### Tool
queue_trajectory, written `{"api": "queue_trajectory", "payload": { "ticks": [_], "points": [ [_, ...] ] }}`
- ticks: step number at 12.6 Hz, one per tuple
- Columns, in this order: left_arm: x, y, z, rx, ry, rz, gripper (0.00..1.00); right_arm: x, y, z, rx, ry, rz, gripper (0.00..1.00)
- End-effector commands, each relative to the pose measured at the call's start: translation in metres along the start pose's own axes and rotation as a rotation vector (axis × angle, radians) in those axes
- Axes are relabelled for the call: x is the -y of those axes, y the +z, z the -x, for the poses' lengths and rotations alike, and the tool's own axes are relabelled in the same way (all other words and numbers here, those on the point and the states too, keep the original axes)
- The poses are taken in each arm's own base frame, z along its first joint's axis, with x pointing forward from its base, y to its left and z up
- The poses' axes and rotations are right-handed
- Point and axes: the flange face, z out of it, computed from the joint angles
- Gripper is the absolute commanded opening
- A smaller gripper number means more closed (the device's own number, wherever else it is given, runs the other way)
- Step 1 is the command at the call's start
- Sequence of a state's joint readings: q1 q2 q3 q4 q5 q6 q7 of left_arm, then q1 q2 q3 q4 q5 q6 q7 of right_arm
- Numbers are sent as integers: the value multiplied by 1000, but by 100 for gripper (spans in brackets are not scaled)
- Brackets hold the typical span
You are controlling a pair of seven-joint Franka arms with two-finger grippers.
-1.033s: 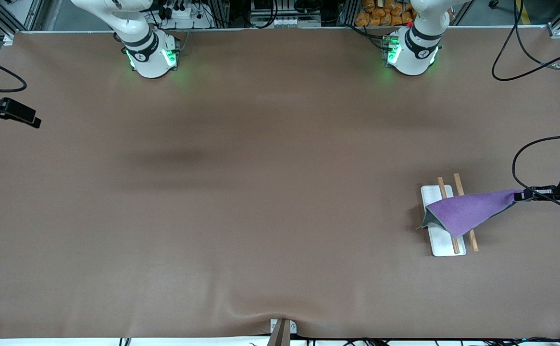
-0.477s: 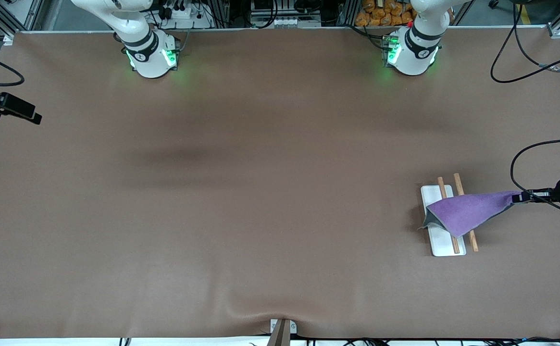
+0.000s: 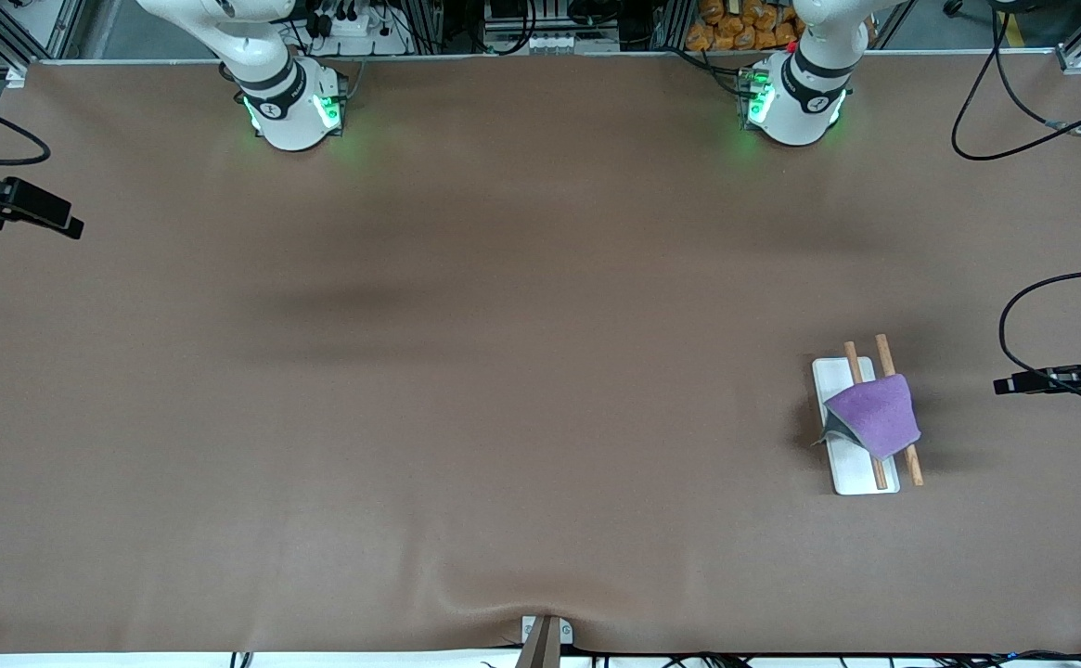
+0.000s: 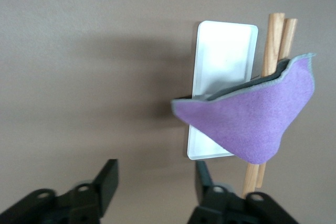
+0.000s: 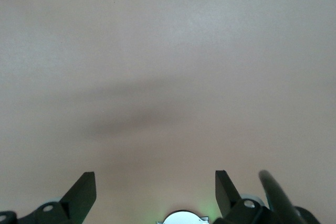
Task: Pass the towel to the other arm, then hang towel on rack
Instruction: 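Lower the towel onto the rods and open the left gripper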
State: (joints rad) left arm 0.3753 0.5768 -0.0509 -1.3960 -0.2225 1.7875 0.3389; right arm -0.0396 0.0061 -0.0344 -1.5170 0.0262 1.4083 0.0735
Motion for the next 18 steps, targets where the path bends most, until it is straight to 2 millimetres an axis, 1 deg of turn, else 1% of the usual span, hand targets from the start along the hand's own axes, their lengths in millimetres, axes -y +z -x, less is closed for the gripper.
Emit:
{"api": "queue_trajectory", "payload": {
  "ticks": [1,2,4,5,6,7,8,9,10,11,12,14,15,16,17,18],
  "points": [
    [-31,-45,10,-38,24,-30,100,-8,-13,6,-15,11,-4,100],
    [-42,-59,15,-36,10,-30,100,-9,-14,5,-18,11,-3,100],
    [-90,-90,26,-49,1,-38,100,-11,-20,5,-32,16,-3,100],
    [-110,-107,34,-62,-43,-42,100,-11,-20,5,-32,14,-1,100],
    [-135,-121,41,-76,-66,-47,100,-9,-19,4,-29,11,-1,100],
    [-154,-136,50,-88,-77,-50,100,-9,-19,4,-31,11,-2,100],
    [-163,-151,57,-109,-66,-78,100,-7,-19,4,-32,8,0,100],
    [-179,-162,62,-123,-17,-174,100,-7,-19,4,-32,8,-2,100],
    [-199,-172,69,-139,25,-220,100,-9,-21,4,-35,11,-2,100],
    [-213,-173,71,-139,47,-219,100,-9,-22,5,-38,11,-3,100],
    [-220,-178,78,-116,53,-223,100,-9,-22,5,-38,11,-3,100],
    [-225,-184,86,-101,46,-226,100,-6,-21,4,-37,8,-2,100],
    [-230,-193,93,-119,41,-228,100,-6,-21,4,-38,8,-2,100],
    [-231,-199,98,-122,42,-232,100,-6,-21,4,-37,8,-2,100],
    [-240,-201,105,-113,51,-230,100,-6,-21,4,-37,6,-2,100],
    [-244,-202,112,-92,51,-232,100,-5,-21,4,-37,5,-2,100]
  ]
}}
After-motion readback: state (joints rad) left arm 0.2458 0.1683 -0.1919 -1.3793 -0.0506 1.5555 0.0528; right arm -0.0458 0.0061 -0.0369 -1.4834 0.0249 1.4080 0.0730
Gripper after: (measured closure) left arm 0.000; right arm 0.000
